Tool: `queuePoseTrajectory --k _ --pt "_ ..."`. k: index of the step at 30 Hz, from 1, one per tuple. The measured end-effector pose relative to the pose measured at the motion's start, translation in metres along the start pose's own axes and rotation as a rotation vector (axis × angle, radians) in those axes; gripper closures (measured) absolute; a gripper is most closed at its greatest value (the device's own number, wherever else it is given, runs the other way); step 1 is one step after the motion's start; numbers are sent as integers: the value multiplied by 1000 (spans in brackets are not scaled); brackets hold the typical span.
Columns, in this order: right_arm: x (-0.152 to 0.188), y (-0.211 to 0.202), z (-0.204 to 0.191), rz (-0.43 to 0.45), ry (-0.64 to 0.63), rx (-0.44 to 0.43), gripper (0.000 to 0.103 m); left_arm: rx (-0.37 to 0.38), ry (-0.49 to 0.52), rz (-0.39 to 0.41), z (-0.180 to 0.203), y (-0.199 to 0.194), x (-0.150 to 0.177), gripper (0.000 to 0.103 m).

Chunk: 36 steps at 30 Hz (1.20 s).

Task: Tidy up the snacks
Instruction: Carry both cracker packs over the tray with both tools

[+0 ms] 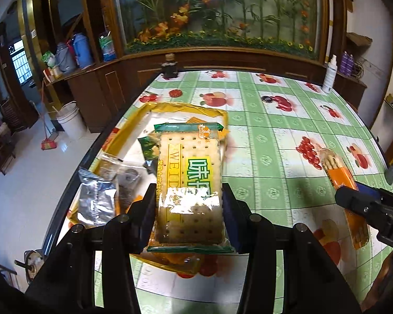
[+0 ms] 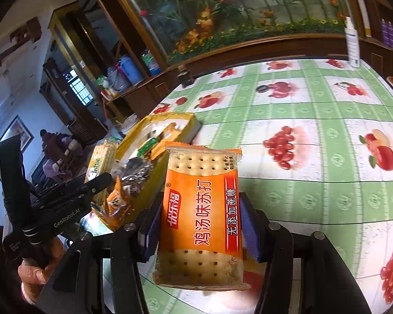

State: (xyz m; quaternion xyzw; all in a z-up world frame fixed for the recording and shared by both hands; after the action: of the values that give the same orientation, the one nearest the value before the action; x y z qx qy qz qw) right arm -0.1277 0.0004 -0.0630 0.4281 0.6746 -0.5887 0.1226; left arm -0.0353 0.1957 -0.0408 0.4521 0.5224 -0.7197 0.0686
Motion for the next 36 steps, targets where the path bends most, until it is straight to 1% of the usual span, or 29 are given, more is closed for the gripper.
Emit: queuePoseTrajectory --k 7,17,36 --pt "-9 15 -33 -13 -51 -44 49 -30 -38 6 -26 -2 1 58" --pt "-23 34 -69 -29 -97 -97 49 -62 -90 3 -56 1 2 58" --pt "-43 76 -106 -65 -135 -157 49 -107 -148 -13 -92 14 1 58"
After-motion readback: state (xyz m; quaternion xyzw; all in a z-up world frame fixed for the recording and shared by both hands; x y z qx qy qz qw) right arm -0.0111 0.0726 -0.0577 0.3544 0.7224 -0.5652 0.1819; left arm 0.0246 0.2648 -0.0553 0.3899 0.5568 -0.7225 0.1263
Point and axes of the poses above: each gripper's, at about its wrist camera, not at the fingertips, and y roughly the way its jaws point, z to its right, x to its underside, the point moved 3 cm from there along y, roughly the way its jaws point, and after that the axes turned 10 degrees about x, right-handed, at the moved point
